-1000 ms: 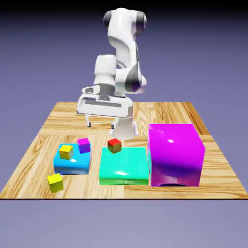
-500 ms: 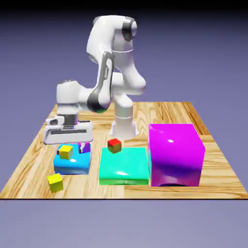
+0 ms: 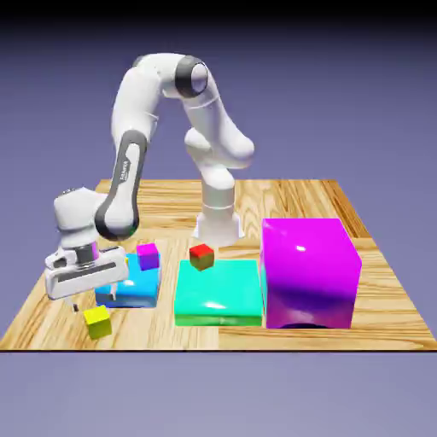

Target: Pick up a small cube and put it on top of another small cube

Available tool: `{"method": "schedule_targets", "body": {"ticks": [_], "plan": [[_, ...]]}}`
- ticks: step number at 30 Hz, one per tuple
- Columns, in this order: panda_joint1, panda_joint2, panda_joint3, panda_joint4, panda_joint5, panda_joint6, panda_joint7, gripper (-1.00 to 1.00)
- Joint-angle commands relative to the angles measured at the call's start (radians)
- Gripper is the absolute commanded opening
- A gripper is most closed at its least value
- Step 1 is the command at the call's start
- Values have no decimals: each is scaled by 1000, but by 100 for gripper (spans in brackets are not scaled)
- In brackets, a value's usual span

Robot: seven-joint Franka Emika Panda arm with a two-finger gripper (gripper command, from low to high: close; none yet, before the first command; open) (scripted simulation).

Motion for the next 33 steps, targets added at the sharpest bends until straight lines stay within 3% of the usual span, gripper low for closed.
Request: {"method": "schedule_targets", "body": {"ticks": [1,2,3,9,27,33], "plan": [[-3,36,11,14,11,23,-12,0],[-3,38,12,15,12,24,-13,0],[-3,38,12,15,12,24,-13,-100],[12,-143,-44,-57,-45,-92,48,-100],[424,-792,-595,-479,-338,-230,392,-100],[605,-780,-770,-481,-339,-192,390,-100]]}}
